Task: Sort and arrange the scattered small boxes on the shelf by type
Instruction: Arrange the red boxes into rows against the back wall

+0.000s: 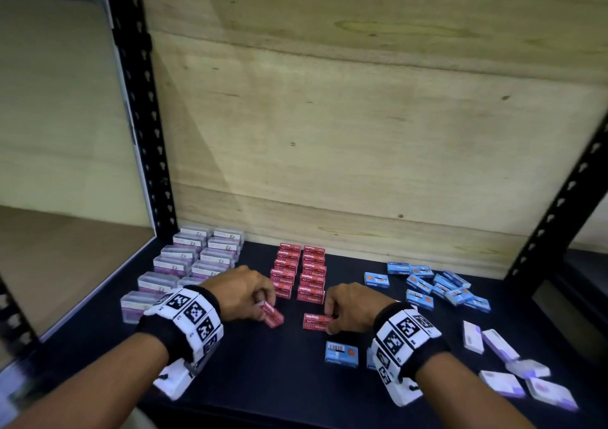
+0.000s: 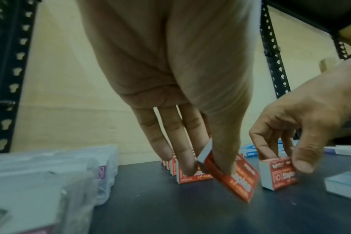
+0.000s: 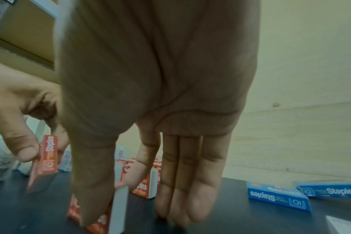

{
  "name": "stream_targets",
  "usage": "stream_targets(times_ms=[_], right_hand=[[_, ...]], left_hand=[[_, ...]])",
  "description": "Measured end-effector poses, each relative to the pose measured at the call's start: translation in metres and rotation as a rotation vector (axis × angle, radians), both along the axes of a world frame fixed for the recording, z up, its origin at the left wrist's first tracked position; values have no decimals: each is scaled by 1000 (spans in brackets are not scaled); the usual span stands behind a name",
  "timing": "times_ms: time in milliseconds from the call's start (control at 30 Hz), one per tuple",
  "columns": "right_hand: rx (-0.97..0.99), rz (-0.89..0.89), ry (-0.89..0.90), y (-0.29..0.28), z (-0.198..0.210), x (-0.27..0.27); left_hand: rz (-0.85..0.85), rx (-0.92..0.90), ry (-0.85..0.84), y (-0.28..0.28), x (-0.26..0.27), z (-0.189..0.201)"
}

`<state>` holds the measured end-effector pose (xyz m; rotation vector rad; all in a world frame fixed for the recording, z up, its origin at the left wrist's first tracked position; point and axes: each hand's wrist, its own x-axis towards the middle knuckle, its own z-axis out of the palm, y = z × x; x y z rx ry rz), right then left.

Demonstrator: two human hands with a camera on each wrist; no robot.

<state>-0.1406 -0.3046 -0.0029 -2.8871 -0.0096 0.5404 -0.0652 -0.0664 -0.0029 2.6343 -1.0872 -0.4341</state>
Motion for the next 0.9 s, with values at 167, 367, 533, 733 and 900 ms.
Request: stream_targets(times_ms=[167, 367, 533, 733, 900], right_hand=[[-9, -31, -27, 0, -1, -2], [-20, -52, -85, 4, -4, 3], [-48, -26, -101, 11, -4, 9], [-67, -19, -130, 14, -5, 13], [-64, -7, -126, 12, -6, 16]], left_hand=[[89, 58, -89, -10, -3, -14], [152, 218, -168, -16, -6, -20], [153, 261, -155, -20, -7, -14], [122, 262, -160, -26, 0, -9], [109, 254, -156, -29, 5, -8]])
